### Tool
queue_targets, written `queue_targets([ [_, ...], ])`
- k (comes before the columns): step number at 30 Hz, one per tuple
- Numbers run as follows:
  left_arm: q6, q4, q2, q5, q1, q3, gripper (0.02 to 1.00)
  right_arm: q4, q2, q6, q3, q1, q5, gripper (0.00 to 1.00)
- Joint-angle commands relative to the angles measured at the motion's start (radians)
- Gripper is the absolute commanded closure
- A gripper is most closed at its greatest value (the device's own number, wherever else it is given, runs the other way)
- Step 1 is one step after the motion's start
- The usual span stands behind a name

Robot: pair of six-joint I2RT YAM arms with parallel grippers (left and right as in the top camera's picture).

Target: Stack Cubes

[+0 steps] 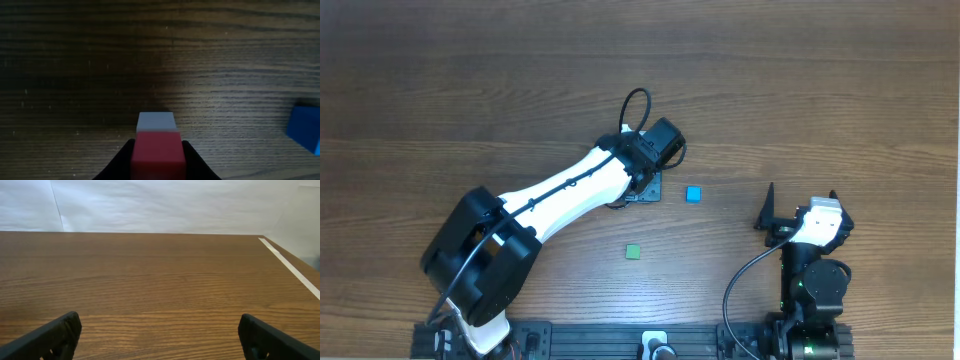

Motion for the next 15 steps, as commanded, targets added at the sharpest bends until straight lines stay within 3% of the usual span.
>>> queue_targets([
  [1, -0.018, 0.004, 0.023, -0.015, 0.001, 0.011, 0.831, 0.003, -0.009, 0.002, -0.01, -0.006, -0.008, 0.007],
  [15, -0.018, 0.004, 0.025, -0.015, 0.001, 0.011, 0.818, 0.003, -0.009, 0.002, -0.01, -0.006, -0.008, 0.009],
])
